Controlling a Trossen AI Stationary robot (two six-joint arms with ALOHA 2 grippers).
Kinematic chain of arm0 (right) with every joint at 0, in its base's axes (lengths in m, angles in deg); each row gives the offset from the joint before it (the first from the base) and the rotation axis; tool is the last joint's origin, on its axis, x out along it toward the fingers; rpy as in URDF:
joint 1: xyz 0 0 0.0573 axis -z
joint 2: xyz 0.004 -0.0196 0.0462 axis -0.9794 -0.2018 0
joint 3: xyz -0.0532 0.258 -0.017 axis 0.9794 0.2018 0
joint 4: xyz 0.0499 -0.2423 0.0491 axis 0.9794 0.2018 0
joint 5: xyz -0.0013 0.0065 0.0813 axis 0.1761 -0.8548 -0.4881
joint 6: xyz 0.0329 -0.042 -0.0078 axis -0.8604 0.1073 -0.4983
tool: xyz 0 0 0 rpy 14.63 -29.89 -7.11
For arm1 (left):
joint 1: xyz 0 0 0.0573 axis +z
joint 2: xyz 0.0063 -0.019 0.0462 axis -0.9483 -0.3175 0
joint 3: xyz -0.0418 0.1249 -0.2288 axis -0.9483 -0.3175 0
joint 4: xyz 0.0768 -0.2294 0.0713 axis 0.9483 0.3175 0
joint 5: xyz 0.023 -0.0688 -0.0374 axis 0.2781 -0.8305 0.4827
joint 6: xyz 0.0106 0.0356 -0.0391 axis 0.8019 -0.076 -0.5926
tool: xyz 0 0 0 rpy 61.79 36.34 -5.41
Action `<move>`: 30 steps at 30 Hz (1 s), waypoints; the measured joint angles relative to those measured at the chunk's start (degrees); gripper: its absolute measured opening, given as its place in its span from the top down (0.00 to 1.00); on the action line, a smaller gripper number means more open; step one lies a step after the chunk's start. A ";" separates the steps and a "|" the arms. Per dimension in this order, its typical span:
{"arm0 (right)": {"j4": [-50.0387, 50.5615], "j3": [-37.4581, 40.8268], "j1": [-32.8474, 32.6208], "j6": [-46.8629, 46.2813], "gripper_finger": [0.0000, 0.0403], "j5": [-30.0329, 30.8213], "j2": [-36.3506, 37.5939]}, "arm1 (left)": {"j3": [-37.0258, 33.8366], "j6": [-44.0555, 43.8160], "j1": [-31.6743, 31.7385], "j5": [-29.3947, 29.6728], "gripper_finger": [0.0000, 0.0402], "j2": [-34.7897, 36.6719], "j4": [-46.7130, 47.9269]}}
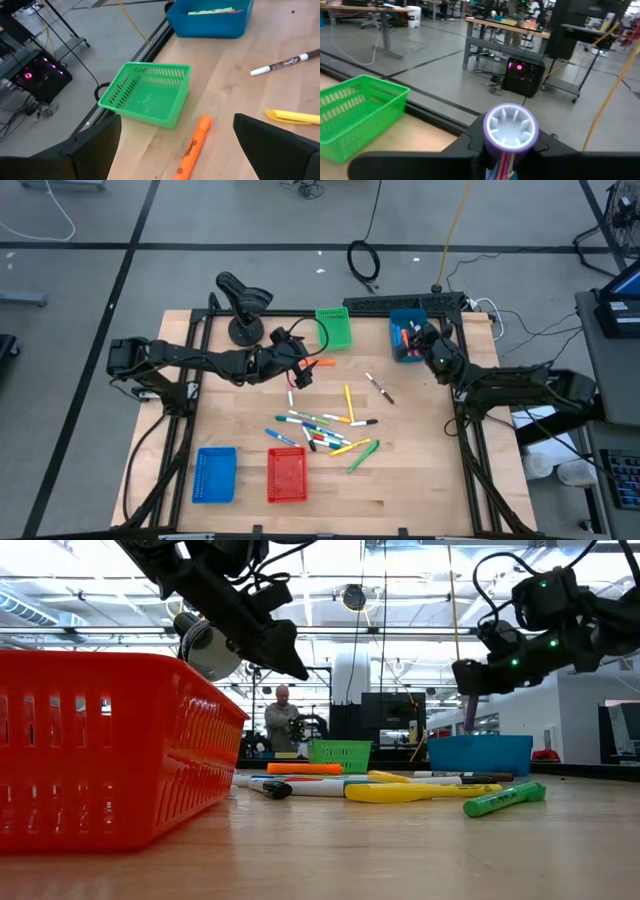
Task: Pick & Place Markers
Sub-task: Put the purple highlighter into the dark blue bin, then put the orange highlighter into the dark blue bin
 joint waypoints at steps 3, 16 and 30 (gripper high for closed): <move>-0.96 0.69 0.67 -1.41 0.82 -0.09 0.00 | 0.00 -0.07 0.00 -0.07 0.03 0.00 -0.06; -1.61 0.82 0.77 -2.29 0.59 -0.19 -0.02 | 0.00 -0.31 0.00 -0.55 0.03 0.00 0.27; -4.58 0.82 0.64 -4.10 0.57 -9.10 -0.02 | 0.02 -1.21 0.46 -5.55 0.03 -2.59 4.79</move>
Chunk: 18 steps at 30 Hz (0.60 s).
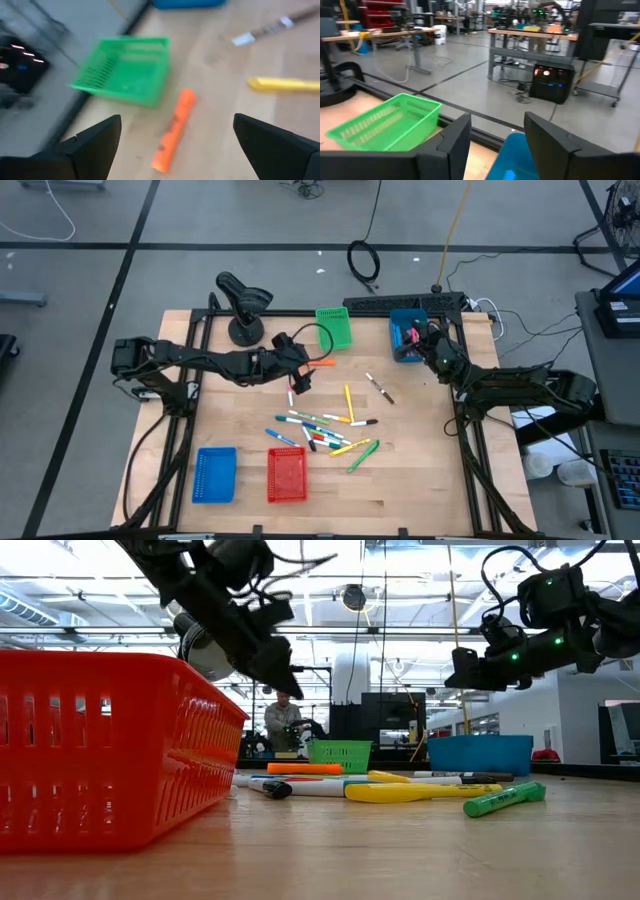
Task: Pick & Place Markers
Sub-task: Put the orange highlighter into the dark blue bin
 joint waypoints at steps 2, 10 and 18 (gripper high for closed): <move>0.00 0.00 0.00 0.00 0.57 -0.12 0.00 | 0.00 0.32 1.12 -4.36 0.03 -2.12 0.78; -0.27 0.00 0.00 -0.20 0.58 -0.16 0.00 | 1.26 5.27 9.33 -15.64 0.03 -13.07 -2.01; -1.17 0.00 0.00 -0.17 0.59 -0.33 0.00 | 7.63 3.73 16.13 -21.60 0.03 -18.36 6.18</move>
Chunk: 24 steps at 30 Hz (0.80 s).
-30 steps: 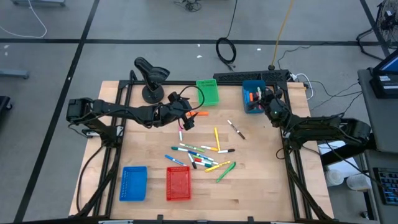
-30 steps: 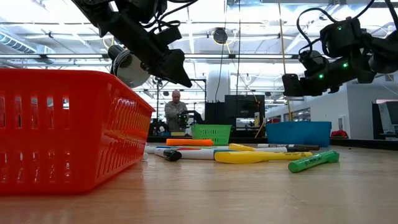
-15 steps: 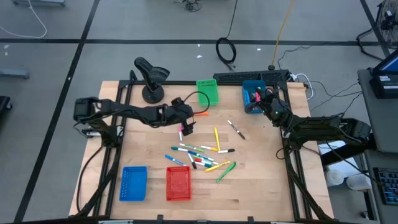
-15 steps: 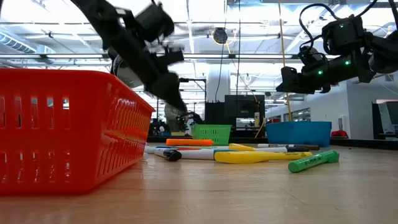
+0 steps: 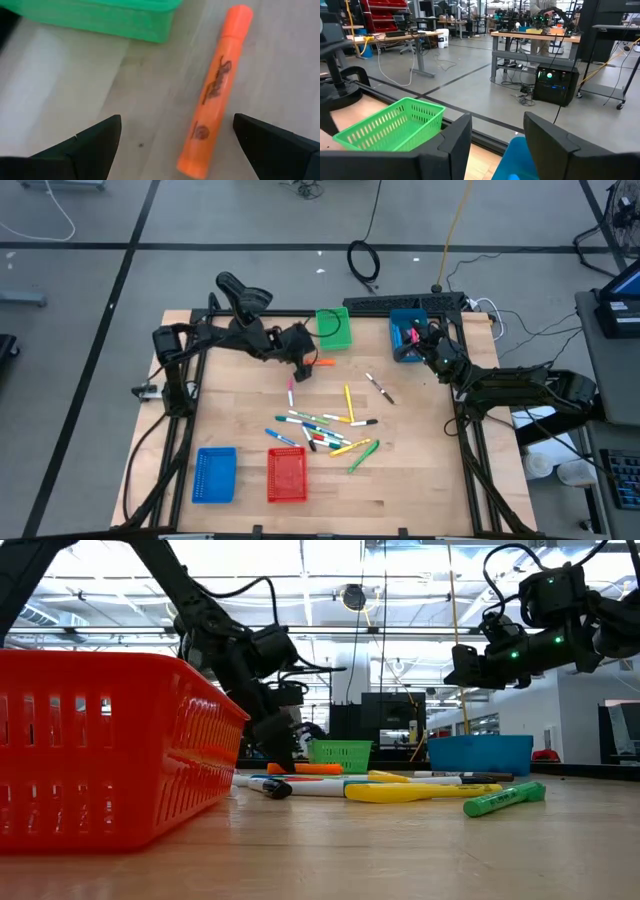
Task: Pick & Place Markers
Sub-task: Put the orange highlighter into the dark blue bin
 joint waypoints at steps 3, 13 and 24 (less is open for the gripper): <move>0.06 0.00 0.00 0.02 0.59 -1.32 0.00 | 0.63 -0.96 0.20 -5.54 0.03 -1.55 0.17; 0.23 -0.01 0.00 -0.61 0.59 -1.53 -0.02 | 0.91 0.01 -2.18 -6.83 0.06 -5.44 0.77; 0.29 -0.02 0.00 -0.98 0.60 -1.53 -0.02 | 0.78 -2.86 -4.30 -6.78 0.62 -5.43 1.07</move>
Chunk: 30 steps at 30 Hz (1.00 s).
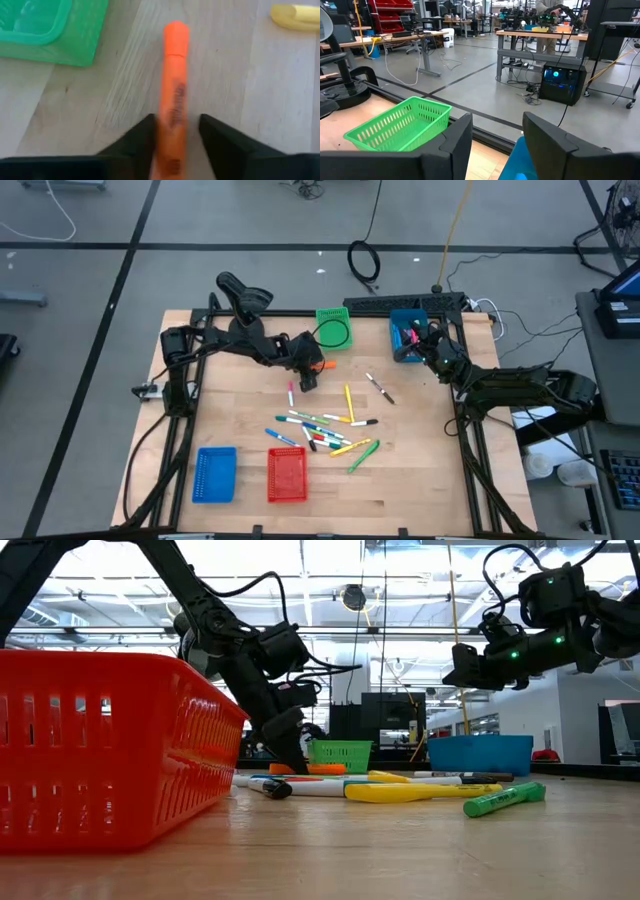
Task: Pick & Place Markers
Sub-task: Put the orange highlighter into the dark blue bin
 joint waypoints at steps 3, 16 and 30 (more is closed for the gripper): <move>0.00 0.00 0.00 0.00 0.60 -0.04 0.00 | 0.00 -1.68 0.02 -0.03 0.77 0.00 -0.14; 0.07 0.00 0.01 -0.02 0.61 -1.30 0.00 | -0.24 2.25 -3.14 0.82 0.80 1.15 -0.04; 0.88 -0.04 0.00 -0.62 0.61 -1.32 0.02 | -3.91 12.13 -14.62 -7.22 0.83 21.92 -12.56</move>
